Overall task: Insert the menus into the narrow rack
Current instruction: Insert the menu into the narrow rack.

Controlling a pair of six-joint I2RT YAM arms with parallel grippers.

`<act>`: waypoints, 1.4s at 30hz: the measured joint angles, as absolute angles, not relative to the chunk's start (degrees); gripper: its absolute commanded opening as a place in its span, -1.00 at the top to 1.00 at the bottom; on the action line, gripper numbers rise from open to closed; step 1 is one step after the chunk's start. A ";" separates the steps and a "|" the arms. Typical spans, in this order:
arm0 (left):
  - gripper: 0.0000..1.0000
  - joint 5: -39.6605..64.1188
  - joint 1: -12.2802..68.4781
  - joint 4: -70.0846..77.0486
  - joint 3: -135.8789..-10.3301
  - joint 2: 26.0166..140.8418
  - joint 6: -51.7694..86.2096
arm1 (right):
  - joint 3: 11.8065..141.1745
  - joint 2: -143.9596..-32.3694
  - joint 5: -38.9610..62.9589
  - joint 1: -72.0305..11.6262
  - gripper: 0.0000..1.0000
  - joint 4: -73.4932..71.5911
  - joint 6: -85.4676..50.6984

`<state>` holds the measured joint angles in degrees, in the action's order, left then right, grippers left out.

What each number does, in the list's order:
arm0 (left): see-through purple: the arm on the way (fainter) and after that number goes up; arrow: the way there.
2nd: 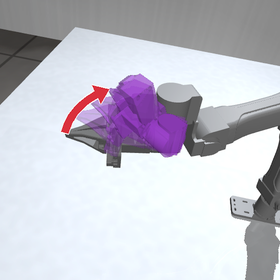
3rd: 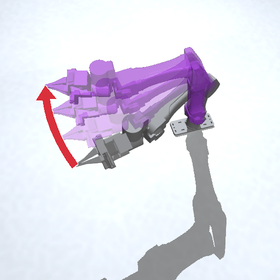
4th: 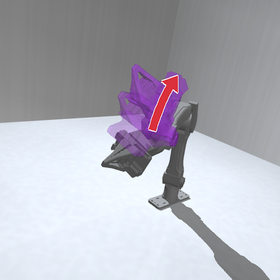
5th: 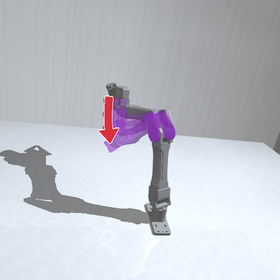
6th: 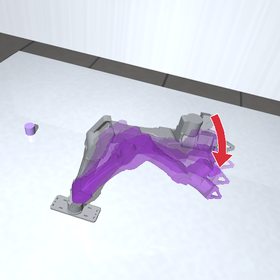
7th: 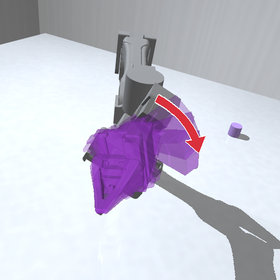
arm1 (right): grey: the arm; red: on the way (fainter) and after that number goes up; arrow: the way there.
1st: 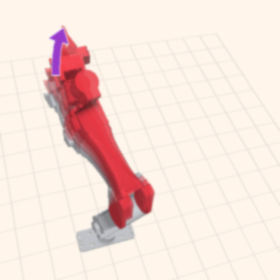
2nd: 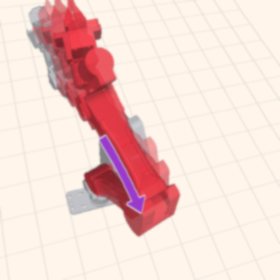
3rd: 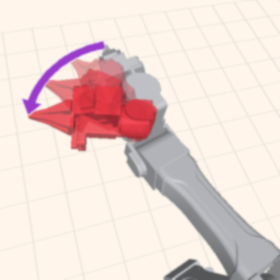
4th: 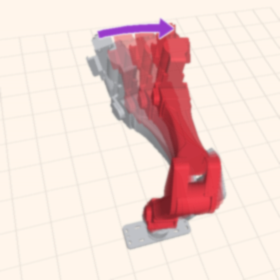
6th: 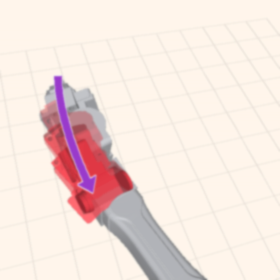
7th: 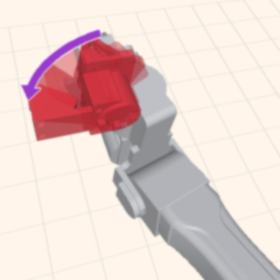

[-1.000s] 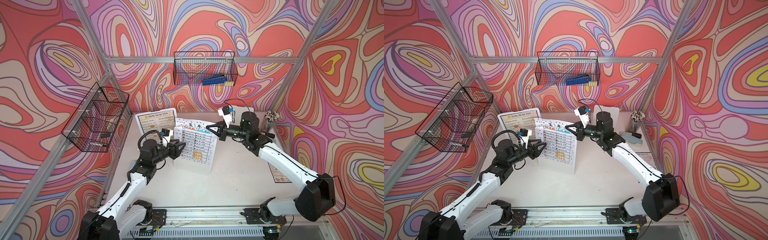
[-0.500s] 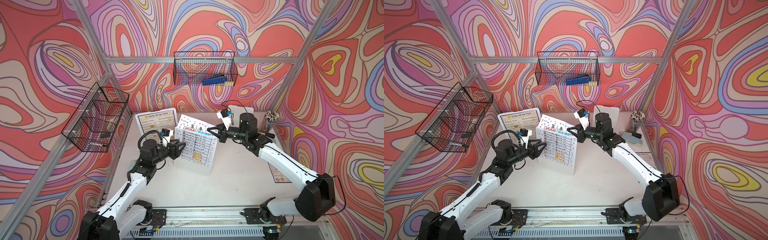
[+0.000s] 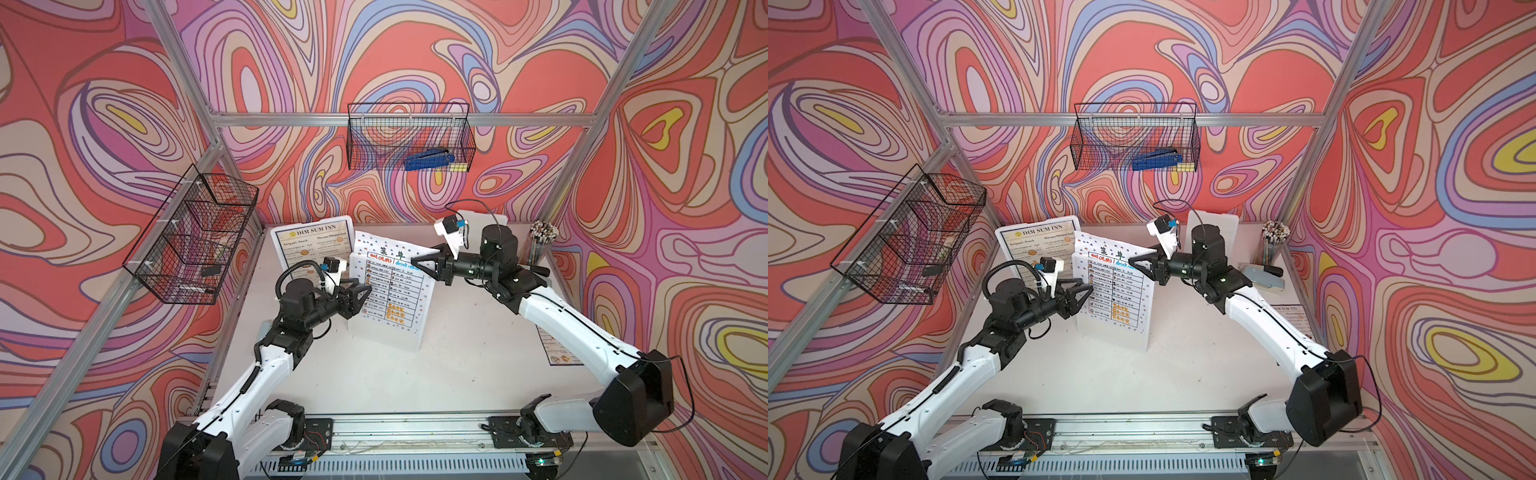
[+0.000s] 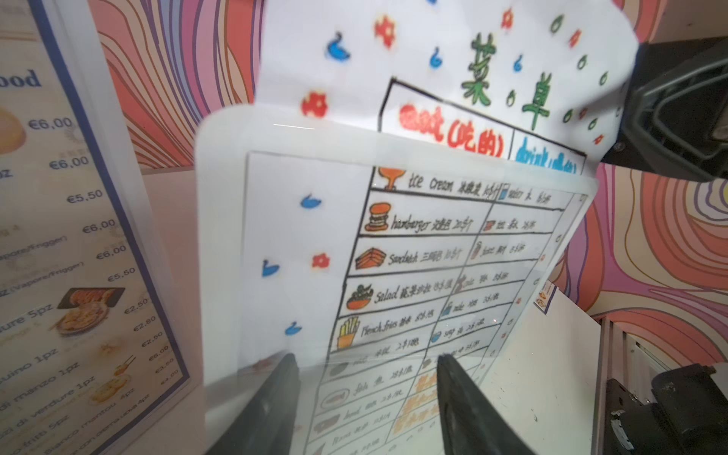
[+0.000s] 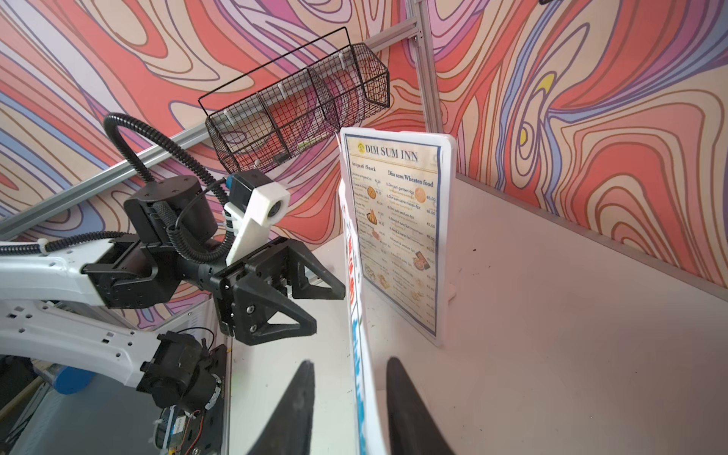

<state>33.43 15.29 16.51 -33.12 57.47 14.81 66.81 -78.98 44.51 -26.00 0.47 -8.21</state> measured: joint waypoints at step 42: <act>-0.19 32.32 15.29 16.49 -33.12 57.45 14.57 | 88.38 -77.41 8.84 -34.79 0.37 20.78 -6.61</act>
<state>32.32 15.29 16.49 -33.12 57.45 14.57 88.38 -77.41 8.84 -34.79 20.78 -6.61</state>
